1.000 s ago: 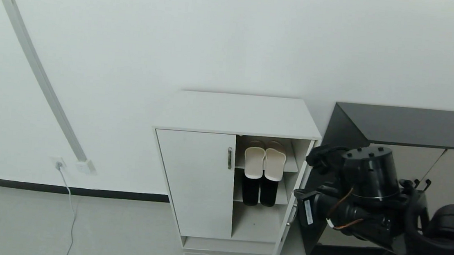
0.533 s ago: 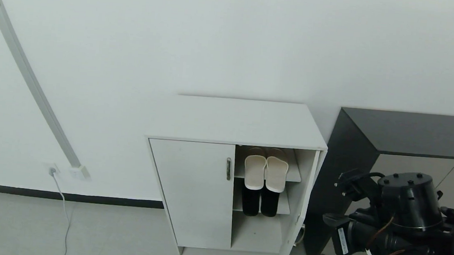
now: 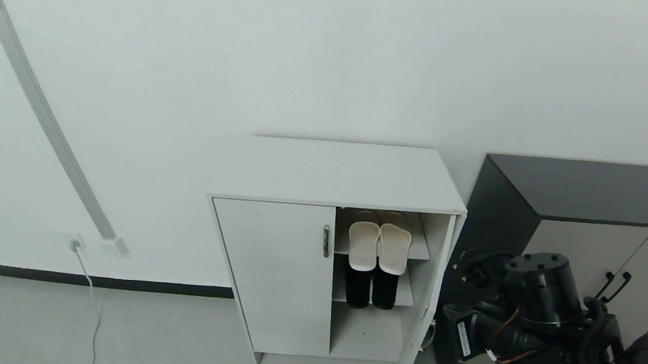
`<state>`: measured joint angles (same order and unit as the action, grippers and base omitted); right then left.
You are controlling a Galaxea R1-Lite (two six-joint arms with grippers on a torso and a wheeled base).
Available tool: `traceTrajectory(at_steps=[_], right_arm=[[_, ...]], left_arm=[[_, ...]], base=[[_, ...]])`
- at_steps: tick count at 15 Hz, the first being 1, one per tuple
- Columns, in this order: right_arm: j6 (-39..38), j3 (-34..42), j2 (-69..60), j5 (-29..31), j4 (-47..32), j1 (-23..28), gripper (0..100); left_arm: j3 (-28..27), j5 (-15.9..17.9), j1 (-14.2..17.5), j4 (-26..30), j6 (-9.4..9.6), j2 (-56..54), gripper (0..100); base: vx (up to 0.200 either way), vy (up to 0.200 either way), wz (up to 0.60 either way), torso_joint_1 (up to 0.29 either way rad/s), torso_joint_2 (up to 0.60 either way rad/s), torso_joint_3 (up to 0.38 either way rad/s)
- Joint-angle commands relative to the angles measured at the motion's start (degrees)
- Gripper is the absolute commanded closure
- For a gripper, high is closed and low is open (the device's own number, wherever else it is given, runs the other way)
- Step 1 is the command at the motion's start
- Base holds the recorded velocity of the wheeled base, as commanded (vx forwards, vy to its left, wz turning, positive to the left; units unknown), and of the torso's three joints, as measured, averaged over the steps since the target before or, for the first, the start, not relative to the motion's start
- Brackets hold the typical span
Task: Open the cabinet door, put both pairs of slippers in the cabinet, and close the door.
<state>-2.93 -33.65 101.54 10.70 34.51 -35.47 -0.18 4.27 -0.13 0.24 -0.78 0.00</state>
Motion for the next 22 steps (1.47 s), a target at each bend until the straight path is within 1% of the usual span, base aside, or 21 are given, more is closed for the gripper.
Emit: traceTrajectory(at_steps=[1, 6, 9, 13, 15, 22], right_arm=[[-0.1, -1.6, 4.6, -0.1, 0.6, 0.0, 100], [-0.9, -6.9, 9.4, -0.2, 1.7, 0.0, 100], [-1.6, -8.5, 14.0, 0.2, 8.0, 0.0, 100], [-2.7, -10.2, 20.0, 0.5, 14.6, 0.1, 100], [-2.7, -11.4, 22.0, 0.5, 16.6, 0.3, 100], [-2.7, -18.9, 27.6, 0.5, 17.3, 1.3, 100]], left_arm=[[0.0, 0.0, 0.0, -0.1, -0.01, 0.0, 100], [0.0, 0.0, 0.0, 0.0, -0.01, 0.0, 100], [0.0, 0.0, 0.0, -0.1, -0.01, 0.0, 100], [0.0, 0.0, 0.0, 0.0, -0.01, 0.0, 100], [0.0, 0.0, 0.0, 0.0, -0.01, 0.0, 100], [0.0, 0.0, 0.0, 0.0, -0.01, 0.0, 100]], base=[[0.000, 0.000, 0.00, 0.000, 0.00, 0.000], [0.000, 0.000, 0.00, 0.000, 0.00, 0.000], [0.000, 0.000, 0.00, 0.000, 0.00, 0.000], [0.000, 0.000, 0.00, 0.000, 0.00, 0.000], [0.000, 0.000, 0.00, 0.000, 0.00, 0.000], [0.000, 0.000, 0.00, 0.000, 0.00, 0.000]])
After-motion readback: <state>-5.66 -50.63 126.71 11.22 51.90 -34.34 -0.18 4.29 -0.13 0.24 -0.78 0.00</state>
